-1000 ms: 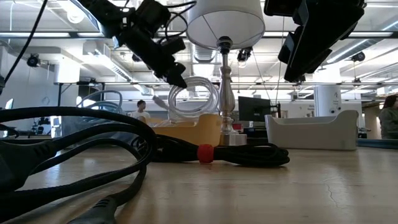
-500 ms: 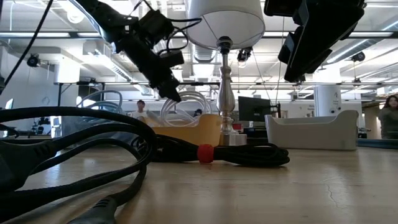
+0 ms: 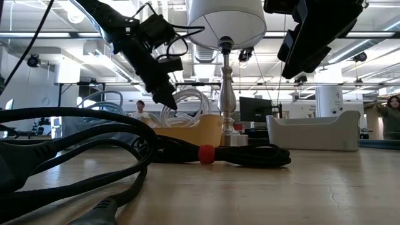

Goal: Sort HDMI cables
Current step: Put the white HDMI cable into the yellow bin, then put the top right black HDMI cable into the gray bin

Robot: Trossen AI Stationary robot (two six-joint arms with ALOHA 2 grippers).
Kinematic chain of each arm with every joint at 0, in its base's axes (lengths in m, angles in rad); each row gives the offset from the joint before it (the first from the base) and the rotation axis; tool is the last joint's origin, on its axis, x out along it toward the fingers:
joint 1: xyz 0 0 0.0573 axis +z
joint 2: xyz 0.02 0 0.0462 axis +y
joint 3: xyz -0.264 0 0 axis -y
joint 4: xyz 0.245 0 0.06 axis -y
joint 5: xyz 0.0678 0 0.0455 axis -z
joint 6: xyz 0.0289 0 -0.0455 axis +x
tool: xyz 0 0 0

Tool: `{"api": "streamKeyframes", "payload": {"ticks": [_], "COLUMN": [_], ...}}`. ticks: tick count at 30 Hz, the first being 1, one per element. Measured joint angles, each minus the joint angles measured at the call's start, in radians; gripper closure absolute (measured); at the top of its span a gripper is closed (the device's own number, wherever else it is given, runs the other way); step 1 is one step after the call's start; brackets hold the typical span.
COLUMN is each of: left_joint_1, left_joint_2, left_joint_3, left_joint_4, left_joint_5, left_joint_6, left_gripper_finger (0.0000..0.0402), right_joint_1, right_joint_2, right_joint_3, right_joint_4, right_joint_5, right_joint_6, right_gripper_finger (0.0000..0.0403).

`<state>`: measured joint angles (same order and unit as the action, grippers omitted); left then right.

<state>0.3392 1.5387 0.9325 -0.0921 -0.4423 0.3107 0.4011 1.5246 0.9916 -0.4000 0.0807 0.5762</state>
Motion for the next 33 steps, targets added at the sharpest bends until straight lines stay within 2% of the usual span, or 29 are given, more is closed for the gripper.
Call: {"api": "streamKeyframes", "payload": {"ticks": [6,12,16,23,33], "left_joint_1": [-0.007,-0.031,-0.066,-0.116,-0.122], "left_joint_2": [-0.003,-0.018,-0.034,-0.053,-0.053], "left_joint_3": [0.018,0.057,0.075,0.077,0.077], "left_joint_4": [0.001,-0.025,-0.046,-0.048,-0.066], "left_joint_5": [-0.053,-0.127,-0.135,-0.133,-0.132], "left_joint_6": [0.0,0.007,0.007,0.007,0.007], "left_gripper_finger": [0.0213,0.0182,0.018,0.0181,0.0181], "right_joint_1": [0.0,-0.001,-0.001,-0.001,0.0], "right_joint_2": [0.0,0.0,0.0,0.0,-0.001], "right_joint_3": [0.0,0.0,-0.002,-0.045,-0.061], "right_joint_4": [0.023,0.053,0.086,0.218,0.196], "right_joint_5": [0.007,0.14,0.183,0.177,0.164], "right_joint_6": [0.0,0.0,0.0,-0.004,-0.002], "right_gripper_finger": [0.0289,0.0293,0.0292,0.0278,0.0243]}}
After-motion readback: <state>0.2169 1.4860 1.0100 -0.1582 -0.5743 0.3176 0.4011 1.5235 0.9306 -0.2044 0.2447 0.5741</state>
